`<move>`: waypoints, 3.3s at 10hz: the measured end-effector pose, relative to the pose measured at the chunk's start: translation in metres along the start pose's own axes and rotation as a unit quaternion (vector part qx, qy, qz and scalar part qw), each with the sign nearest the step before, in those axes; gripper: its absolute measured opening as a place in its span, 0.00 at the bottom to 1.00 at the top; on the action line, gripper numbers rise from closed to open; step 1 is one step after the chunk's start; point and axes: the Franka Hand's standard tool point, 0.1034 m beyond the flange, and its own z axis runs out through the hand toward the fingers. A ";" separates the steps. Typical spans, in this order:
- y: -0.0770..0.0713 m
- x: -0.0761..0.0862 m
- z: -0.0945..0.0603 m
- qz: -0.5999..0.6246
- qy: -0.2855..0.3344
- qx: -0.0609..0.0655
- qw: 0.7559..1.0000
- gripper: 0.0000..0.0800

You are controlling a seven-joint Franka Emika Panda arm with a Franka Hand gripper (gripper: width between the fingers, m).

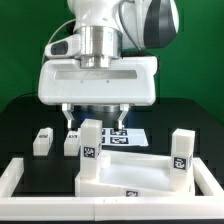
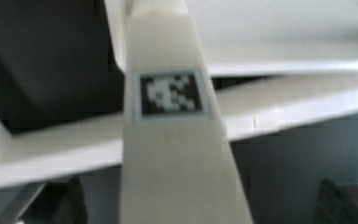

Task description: Assemble desk

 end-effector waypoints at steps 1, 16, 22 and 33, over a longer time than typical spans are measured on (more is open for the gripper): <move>0.003 -0.003 0.003 0.006 -0.049 0.007 0.999 0.81; -0.022 0.019 0.014 0.581 -0.128 -0.010 0.804 0.36; -0.036 0.012 0.014 0.248 -0.133 0.011 0.959 0.80; -0.021 0.025 0.018 0.039 -0.121 0.015 0.992 0.37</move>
Offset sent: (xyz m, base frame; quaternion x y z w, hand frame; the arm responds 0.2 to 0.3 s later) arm 0.0000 0.0000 0.0000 0.0000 0.0000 0.0650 0.9979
